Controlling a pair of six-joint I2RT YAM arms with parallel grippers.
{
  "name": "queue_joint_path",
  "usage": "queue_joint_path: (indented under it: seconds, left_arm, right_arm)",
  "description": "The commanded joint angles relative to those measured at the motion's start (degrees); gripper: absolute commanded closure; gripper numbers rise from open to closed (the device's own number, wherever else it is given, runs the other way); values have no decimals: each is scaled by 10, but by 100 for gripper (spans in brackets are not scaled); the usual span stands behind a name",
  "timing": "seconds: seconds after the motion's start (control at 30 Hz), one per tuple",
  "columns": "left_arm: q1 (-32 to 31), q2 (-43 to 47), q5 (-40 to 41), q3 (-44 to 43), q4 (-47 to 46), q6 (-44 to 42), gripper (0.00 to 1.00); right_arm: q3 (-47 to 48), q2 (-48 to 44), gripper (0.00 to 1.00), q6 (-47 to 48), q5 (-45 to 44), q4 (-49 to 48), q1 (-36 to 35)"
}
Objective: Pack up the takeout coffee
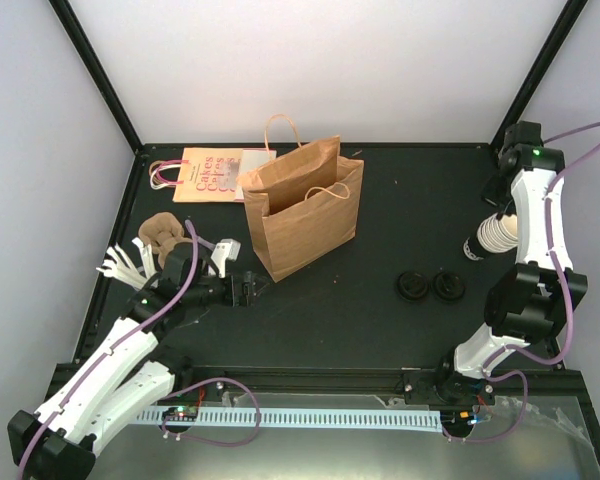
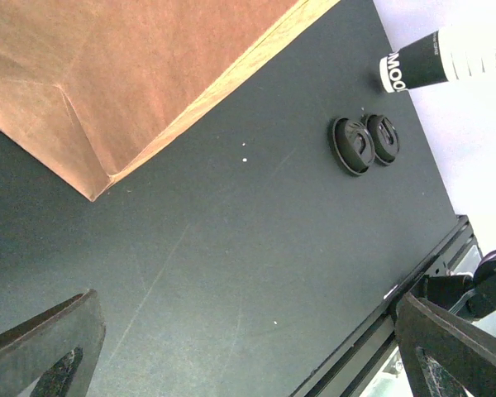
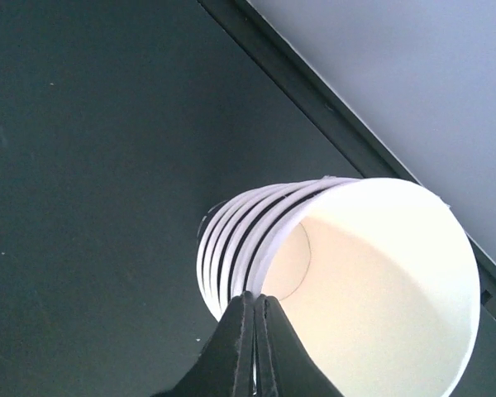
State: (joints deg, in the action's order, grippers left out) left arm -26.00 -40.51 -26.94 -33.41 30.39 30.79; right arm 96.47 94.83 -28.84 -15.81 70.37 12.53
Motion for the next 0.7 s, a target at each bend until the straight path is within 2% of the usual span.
queue_joint_path:
  seconds: [0.0, 0.3, 0.47, 0.57, 0.67]
  left_arm:
    - [-3, 8, 10, -25, 7, -8, 1]
    - [-3, 14, 6, -22, 5, -4, 1]
    - [-3, 13, 2, -18, -4, -1, 1]
    - [-3, 11, 0, -17, -4, -1, 1]
    - [-3, 10, -1, -18, -2, -4, 1]
  right_arm:
    - [33, -8, 99, -5, -30, 22, -15]
    - [69, 21, 99, -21, -134, 76, -66]
    - [75, 56, 99, -46, -225, 122, -104]
    - [63, 58, 99, -37, -205, 108, -108]
    - [24, 24, 99, 0, -98, 38, -107]
